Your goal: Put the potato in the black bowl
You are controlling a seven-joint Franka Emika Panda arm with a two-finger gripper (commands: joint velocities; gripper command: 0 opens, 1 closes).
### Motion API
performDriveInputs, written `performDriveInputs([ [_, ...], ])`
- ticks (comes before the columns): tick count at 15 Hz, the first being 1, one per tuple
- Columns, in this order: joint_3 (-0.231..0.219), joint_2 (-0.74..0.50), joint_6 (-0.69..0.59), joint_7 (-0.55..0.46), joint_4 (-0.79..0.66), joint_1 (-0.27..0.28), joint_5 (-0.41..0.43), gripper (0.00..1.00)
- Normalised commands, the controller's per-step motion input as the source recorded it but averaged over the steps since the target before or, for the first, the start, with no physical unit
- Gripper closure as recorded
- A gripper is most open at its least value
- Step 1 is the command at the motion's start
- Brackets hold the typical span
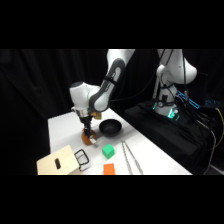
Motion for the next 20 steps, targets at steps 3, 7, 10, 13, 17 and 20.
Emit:
performDriveInputs([
  [3, 0.020, 0.23, 0.12, 0.02, 0.22, -0.022, 0.126, 0.26],
  [7, 0.005, 0.15, 0.09, 0.02, 0.17, -0.007, 0.091, 0.49],
  [10, -0.020, 0.09, 0.05, 0.01, 0.15, -0.003, 0.062, 0.72],
  [13, -0.036, 0.00, -0.02, 0.00, 0.12, -0.005, 0.033, 0.94],
  [17, -0.027, -0.24, -0.17, -0.05, -0.03, 0.023, -0.025, 0.95],
  [20, -0.035, -0.62, -0.26, -0.14, -0.34, 0.064, -0.120, 0.95],
])
